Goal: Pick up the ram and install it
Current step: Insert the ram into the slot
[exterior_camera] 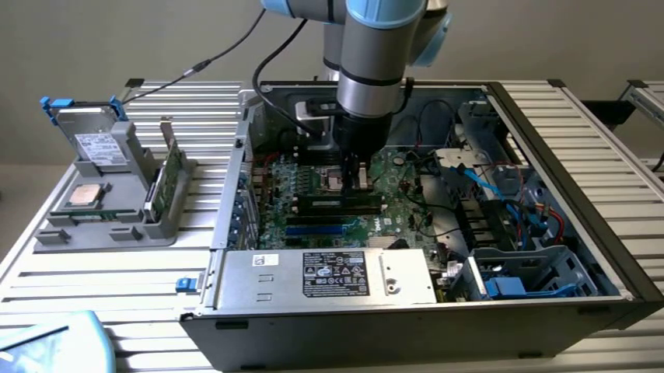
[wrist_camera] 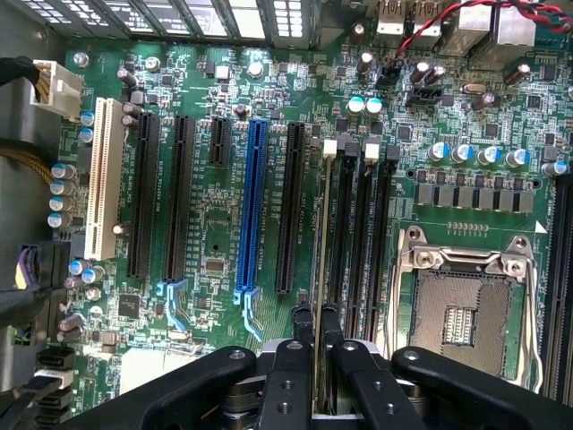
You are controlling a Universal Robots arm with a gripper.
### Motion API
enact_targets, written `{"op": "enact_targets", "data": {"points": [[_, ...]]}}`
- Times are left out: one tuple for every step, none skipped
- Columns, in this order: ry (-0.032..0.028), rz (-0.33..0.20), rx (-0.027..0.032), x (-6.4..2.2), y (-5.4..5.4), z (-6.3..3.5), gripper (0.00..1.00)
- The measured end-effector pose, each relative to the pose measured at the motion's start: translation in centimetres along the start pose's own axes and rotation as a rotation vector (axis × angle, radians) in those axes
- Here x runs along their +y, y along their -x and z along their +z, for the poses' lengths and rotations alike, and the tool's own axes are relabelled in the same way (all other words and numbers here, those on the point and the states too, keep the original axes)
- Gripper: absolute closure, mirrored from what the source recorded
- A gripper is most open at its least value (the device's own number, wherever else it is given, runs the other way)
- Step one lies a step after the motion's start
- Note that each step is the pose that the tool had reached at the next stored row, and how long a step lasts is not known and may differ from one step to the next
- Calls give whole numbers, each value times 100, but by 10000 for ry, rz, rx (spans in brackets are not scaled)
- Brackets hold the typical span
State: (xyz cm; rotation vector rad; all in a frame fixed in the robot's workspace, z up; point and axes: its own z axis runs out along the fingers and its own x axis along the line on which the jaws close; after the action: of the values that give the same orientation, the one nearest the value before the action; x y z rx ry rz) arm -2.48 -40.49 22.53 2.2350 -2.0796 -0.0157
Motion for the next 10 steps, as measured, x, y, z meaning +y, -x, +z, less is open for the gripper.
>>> {"op": "enact_targets", "data": {"points": [[0,0,0,1,0,2,86],[1,1,0,3,0,3,86],[0,0,-1,4,1,5,86],[0,0,-1,6,1,7,86],[-1,0,-1,7,2,9,86],[0,0,0,9,2,11,86],[0,0,1,10,2,12,86],[1,-1,2,10,2,13,86],[1,-1,2,11,3,14,86],[0,2,0,11,4,15,86]]}}
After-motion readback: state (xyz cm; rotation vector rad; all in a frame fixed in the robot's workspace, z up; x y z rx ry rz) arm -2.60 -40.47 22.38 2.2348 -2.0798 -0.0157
